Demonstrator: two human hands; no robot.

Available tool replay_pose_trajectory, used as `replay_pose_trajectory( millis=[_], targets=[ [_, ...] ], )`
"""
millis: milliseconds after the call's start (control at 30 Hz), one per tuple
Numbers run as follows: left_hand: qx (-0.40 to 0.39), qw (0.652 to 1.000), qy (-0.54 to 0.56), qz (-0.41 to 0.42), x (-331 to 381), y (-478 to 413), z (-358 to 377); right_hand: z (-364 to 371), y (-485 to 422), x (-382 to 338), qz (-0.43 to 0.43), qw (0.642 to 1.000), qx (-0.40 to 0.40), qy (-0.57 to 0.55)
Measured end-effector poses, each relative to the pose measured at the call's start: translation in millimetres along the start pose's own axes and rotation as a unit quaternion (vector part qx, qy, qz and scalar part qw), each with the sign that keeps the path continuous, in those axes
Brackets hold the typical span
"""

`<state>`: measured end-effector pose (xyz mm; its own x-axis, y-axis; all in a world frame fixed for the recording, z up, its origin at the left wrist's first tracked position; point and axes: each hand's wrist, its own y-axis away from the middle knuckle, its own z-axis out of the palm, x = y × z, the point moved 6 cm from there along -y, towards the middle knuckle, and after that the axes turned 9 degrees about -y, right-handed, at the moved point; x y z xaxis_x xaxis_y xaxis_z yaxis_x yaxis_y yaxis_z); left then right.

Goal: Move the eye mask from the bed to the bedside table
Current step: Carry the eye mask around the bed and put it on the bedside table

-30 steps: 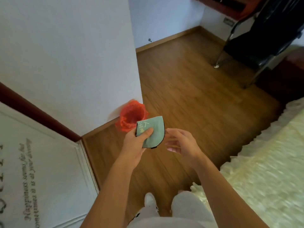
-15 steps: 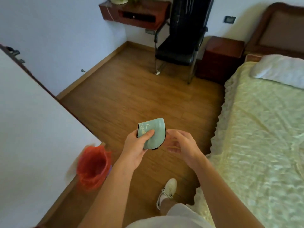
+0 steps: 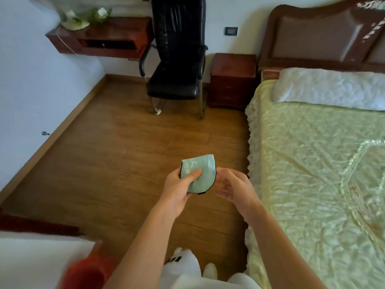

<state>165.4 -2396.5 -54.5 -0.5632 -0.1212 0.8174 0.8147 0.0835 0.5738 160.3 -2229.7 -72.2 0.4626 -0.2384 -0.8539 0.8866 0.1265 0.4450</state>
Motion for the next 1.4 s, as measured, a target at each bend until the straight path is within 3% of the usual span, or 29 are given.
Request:
replay_pose_trajectory(
  millis=[267,667,900,1400],
  targets=[
    [-0.043,0.999,-0.013,-0.016,58.4,-117.7,36.9,-30.4,-97.8,-45.3,0.004,0.998,0.054,-0.030],
    [-0.119,0.992,-0.039,0.003,224.0,-321.4,76.9,-29.1,-309.4,-173.7,-0.015,0.990,0.134,-0.045],
    [-0.123,0.991,-0.054,-0.012,279.4,-415.3,101.4,-44.3,-389.2,-217.4,0.001,0.984,0.164,-0.076],
    [-0.105,0.992,-0.064,-0.008,413.7,-634.6,267.0,-164.8,-632.5,-372.1,-0.010,0.986,0.148,-0.071]
  ],
)
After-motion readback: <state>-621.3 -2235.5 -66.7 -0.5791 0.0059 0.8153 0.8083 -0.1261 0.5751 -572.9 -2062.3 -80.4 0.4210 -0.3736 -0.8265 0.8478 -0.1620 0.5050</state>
